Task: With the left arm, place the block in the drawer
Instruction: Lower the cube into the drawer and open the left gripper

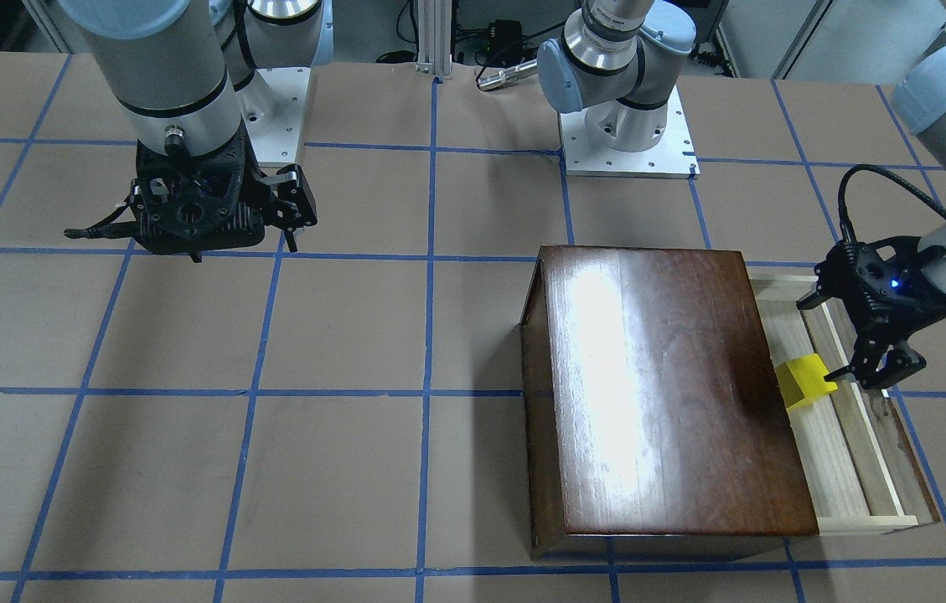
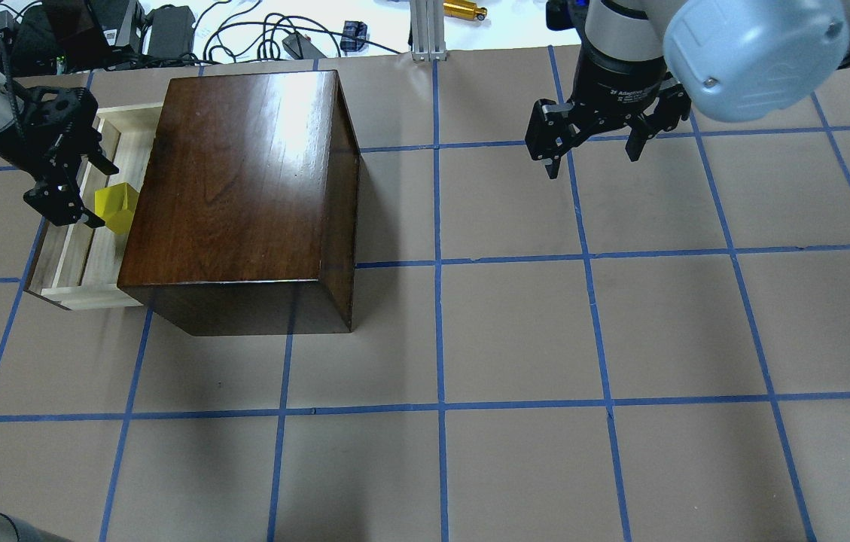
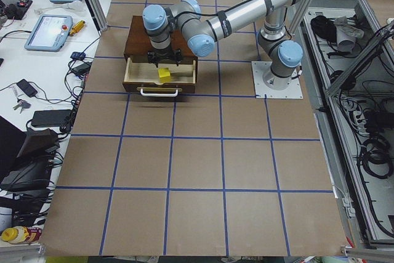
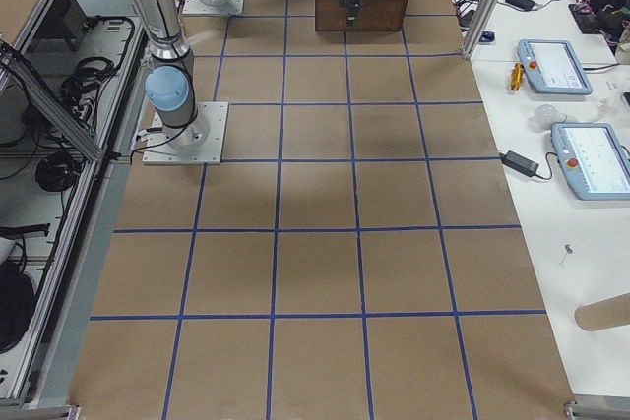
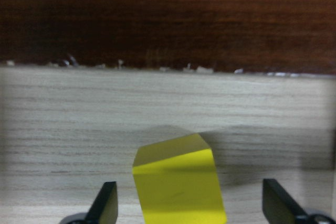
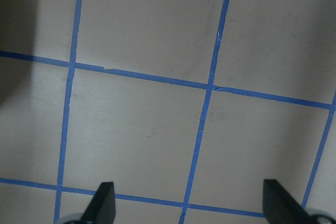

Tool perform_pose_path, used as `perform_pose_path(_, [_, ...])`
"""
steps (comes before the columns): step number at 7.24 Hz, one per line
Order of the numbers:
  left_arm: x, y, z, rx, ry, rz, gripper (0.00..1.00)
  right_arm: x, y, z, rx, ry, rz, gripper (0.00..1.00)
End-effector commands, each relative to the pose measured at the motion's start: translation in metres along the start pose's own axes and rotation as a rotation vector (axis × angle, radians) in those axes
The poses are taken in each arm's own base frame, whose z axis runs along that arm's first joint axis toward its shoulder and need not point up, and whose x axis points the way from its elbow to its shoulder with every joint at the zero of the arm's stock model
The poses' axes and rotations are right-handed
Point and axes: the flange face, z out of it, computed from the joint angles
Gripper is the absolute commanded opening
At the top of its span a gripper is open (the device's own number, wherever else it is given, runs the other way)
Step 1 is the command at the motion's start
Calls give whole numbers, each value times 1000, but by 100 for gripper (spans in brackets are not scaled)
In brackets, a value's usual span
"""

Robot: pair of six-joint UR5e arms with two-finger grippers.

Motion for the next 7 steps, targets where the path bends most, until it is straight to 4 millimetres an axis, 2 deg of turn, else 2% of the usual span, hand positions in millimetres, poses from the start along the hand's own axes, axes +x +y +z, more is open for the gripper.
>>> perform_pose_path(1, [53, -26, -65, -2, 18, -194, 100, 0, 0, 0, 0, 0, 0, 100])
perform_pose_path(2, [73, -36, -88, -5, 3, -334, 100, 0, 0, 0, 0, 0, -1, 100])
perform_pose_path(3, [79, -41, -91, -2, -6, -547, 100, 0, 0, 0, 0, 0, 0, 100])
perform_pose_path(4, [77, -59, -93, 1, -18, -703, 100, 0, 0, 0, 0, 0, -1, 100])
perform_pose_path(6, [73, -133, -91, -80, -74, -901, 100, 0, 0, 0, 0, 0, -1, 100])
perform_pose_path(7, [76, -179, -85, -96, -90, -984, 100, 0, 0, 0, 0, 0, -1, 100])
